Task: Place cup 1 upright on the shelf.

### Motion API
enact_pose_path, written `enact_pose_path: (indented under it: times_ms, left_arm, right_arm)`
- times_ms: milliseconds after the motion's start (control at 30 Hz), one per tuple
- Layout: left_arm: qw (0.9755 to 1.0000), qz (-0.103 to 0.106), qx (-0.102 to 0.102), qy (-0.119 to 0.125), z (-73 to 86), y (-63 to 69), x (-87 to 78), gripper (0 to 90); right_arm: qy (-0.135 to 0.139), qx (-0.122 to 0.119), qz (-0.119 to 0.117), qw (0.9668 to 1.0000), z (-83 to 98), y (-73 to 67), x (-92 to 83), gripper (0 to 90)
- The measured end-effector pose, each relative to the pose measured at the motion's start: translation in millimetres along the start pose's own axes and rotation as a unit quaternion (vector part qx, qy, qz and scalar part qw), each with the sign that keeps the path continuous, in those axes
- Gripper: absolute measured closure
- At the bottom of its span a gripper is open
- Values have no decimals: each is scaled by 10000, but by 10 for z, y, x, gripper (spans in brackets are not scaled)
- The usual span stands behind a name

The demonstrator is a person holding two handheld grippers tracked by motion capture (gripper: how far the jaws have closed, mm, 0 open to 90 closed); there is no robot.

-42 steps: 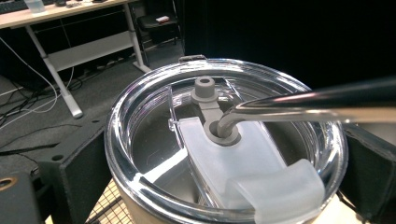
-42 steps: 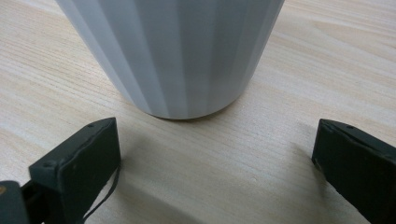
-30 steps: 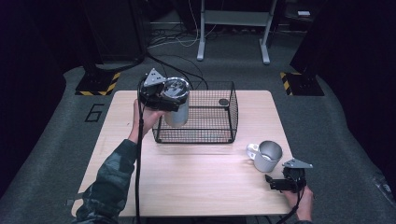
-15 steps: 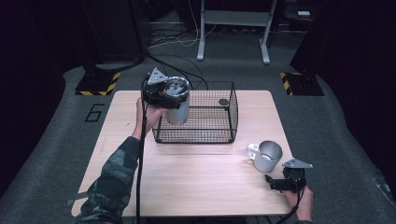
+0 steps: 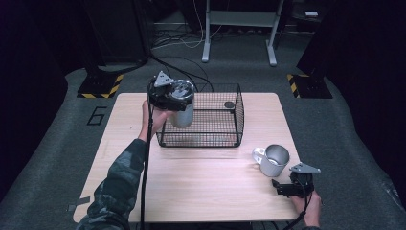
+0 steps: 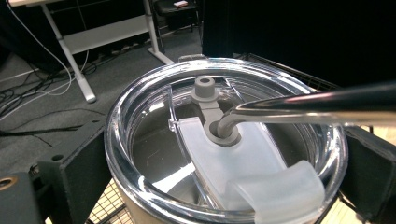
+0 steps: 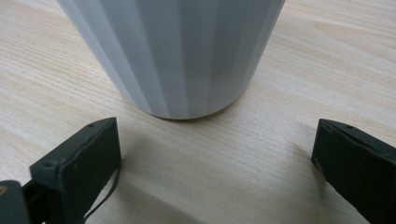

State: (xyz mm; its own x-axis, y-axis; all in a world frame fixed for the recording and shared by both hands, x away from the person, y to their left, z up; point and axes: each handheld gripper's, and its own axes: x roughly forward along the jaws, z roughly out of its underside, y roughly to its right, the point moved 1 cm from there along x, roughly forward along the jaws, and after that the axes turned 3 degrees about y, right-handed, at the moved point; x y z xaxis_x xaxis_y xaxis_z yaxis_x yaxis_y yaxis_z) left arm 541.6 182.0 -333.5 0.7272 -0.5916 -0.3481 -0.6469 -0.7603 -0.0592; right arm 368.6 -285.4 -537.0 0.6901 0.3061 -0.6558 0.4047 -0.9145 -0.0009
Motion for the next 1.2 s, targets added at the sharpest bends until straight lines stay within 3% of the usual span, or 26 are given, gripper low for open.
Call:
enact_pose_path:
  times_ms: [500, 1200]
  left_arm:
    - [9997, -94, -194, -140, 166, -43, 205, 39]
    - [9986, -182, -317, -390, 319, -69, 444, 39]
  right_arm:
    - [2, -24, 2, 10000, -1, 4, 2, 9]
    - [11, 17, -1, 10000, -1, -3, 0, 11]
